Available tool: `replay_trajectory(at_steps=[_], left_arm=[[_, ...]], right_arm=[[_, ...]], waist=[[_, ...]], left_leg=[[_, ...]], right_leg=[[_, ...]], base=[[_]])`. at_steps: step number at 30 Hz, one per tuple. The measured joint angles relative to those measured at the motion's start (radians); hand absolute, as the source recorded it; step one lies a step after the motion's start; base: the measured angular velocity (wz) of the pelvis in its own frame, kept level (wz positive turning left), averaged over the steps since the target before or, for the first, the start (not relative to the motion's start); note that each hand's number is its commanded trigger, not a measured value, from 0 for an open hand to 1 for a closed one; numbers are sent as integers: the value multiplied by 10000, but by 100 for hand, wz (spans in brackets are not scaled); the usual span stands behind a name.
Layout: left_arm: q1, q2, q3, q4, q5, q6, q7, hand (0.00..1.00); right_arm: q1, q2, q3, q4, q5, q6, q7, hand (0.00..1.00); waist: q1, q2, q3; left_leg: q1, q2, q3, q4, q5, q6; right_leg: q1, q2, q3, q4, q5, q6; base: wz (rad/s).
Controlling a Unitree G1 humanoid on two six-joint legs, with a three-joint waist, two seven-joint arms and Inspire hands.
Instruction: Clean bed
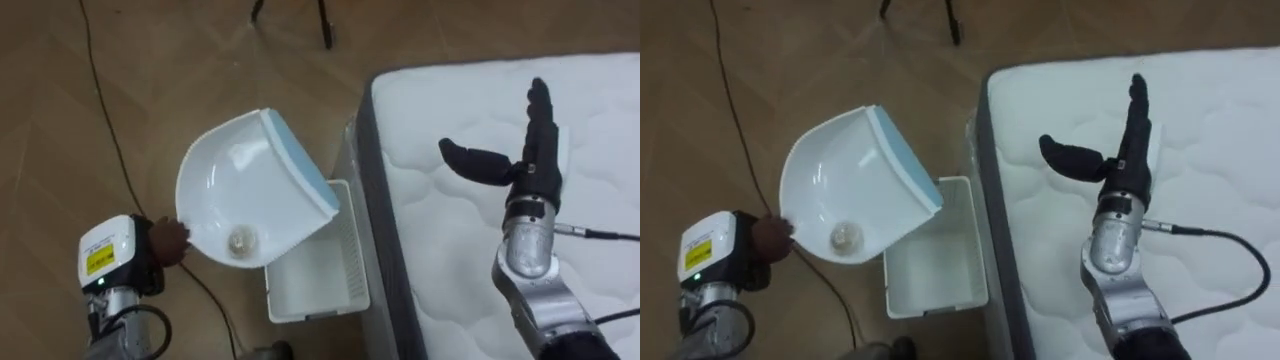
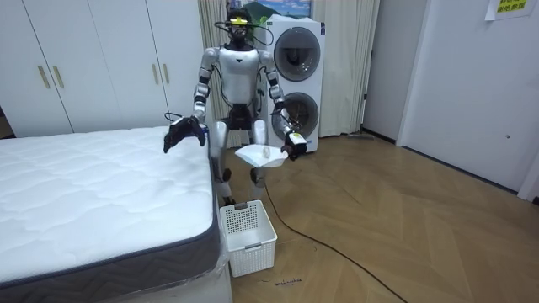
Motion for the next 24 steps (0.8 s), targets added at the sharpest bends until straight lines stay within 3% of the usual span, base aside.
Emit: replay_trajectory(at_steps=[2, 6, 8, 10, 12, 18, 21, 24], left_arm=[[-174, 246, -508, 95, 195, -17, 0, 100], [-504, 1066, -1064, 39, 404, 97, 0, 100], [-723, 1410, -1142, 39, 751, 262, -2, 100], [-860, 1604, -1310, 42, 777, 405, -12, 100], [-1085, 1752, -1401, 39, 1108, 441, -56, 100], [-1422, 2214, -1554, -222, 1621, 682, -445, 100], [-1575, 2579, -1907, -309, 1608, 872, -771, 100], [-1584, 3060, -2025, -360, 1608, 900, -1066, 100]], right_arm=[[11, 8, 58, 130, -316, 22, 38, 0], [-20, 8, 400, 179, -317, 21, 227, 0], [-27, 8, 402, 192, -314, 22, 349, 0], [-51, 1, 451, 344, -317, 23, 417, 0], [-89, -14, 473, 579, -318, 36, 480, 0], [-55, -237, 500, 676, -410, 167, 592, 0], [-134, -441, 505, 634, -410, 327, 669, 0], [-133, -895, 490, 217, -415, 380, 817, 0]], waist=[[-226, 4, 1], [-464, 55, -15], [-547, 230, -22], [-624, 379, -66], [-673, 480, -54], [-1078, 1023, -68], [-1380, 1246, -70], [-1649, 1825, -56]], left_leg=[[-41, -365, 106, -193, 134, 312], [-273, -500, 83, -183, 170, 407], [-523, -520, 116, -133, 245, 455], [-634, -540, 163, -132, 307, 490], [-664, -620, 161, -196, 374, 487], [-818, -750, 259, -300, 478, 498], [-842, -865, 449, -277, 495, 543], [-1003, -895, 580, -283, 521, 589]], right_leg=[[-435, -381, 280, 468, -54, 142], [-895, -495, 427, 699, 59, 180], [-1192, -546, 457, 790, 111, 165], [-1344, -633, 436, 900, 110, 168], [-1440, -726, 425, 1038, 84, 158], [-1782, -887, 470, 1345, 24, 159], [-2069, -1040, 751, 1733, -111, 165], [-2315, -1004, 939, 1757, -114, 166]], base=[[7], [4], [0], [2], [9], [0], [-2], [-13]])
